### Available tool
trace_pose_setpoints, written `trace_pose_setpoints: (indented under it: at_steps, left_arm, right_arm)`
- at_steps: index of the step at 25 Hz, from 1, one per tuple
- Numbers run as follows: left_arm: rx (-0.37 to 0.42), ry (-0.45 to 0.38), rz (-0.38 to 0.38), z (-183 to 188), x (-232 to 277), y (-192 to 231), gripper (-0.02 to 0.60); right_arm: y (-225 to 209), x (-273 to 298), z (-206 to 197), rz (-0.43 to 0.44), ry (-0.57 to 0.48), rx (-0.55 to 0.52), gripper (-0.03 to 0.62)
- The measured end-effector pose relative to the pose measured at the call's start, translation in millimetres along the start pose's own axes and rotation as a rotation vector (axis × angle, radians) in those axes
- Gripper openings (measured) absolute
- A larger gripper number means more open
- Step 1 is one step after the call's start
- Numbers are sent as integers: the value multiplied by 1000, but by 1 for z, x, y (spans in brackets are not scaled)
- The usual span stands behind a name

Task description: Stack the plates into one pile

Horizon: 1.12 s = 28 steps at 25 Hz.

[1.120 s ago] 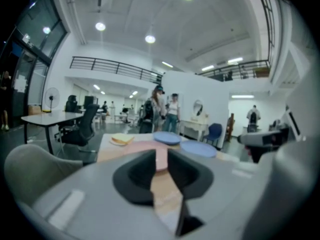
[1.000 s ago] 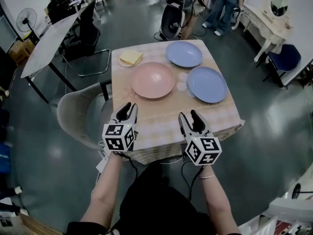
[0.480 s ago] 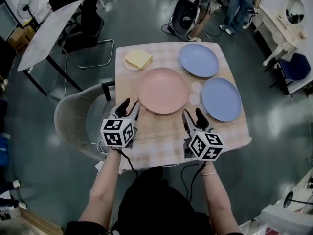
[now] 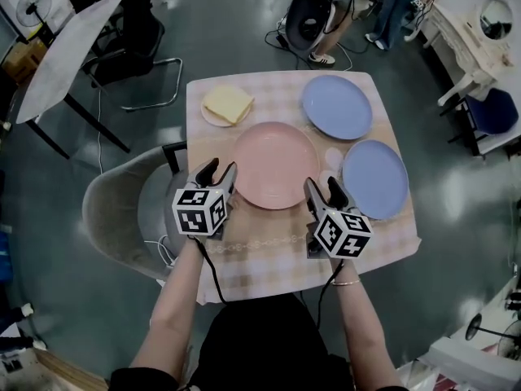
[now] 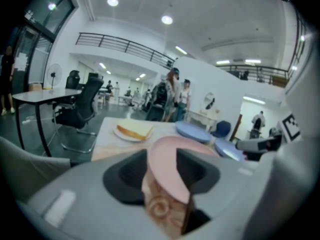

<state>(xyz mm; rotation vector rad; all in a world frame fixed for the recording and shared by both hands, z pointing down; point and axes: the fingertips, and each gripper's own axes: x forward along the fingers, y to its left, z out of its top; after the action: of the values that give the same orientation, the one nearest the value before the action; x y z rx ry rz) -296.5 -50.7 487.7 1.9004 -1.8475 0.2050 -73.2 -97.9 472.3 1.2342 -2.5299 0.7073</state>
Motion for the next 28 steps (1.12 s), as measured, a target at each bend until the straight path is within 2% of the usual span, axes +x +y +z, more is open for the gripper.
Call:
trace_pose_setpoints:
  at_steps: [13, 23, 28]
  left_arm:
    - [-9, 73, 53, -18, 36, 15, 181]
    - [-8, 136, 74, -34, 53, 17, 164]
    - [-5, 168, 74, -37, 58, 12, 134]
  right_arm:
    - [-28, 44, -29, -83, 114, -2, 229]
    - [-32, 64, -47, -65, 216, -6, 227]
    - [-31, 66, -54, -55, 249, 4, 225]
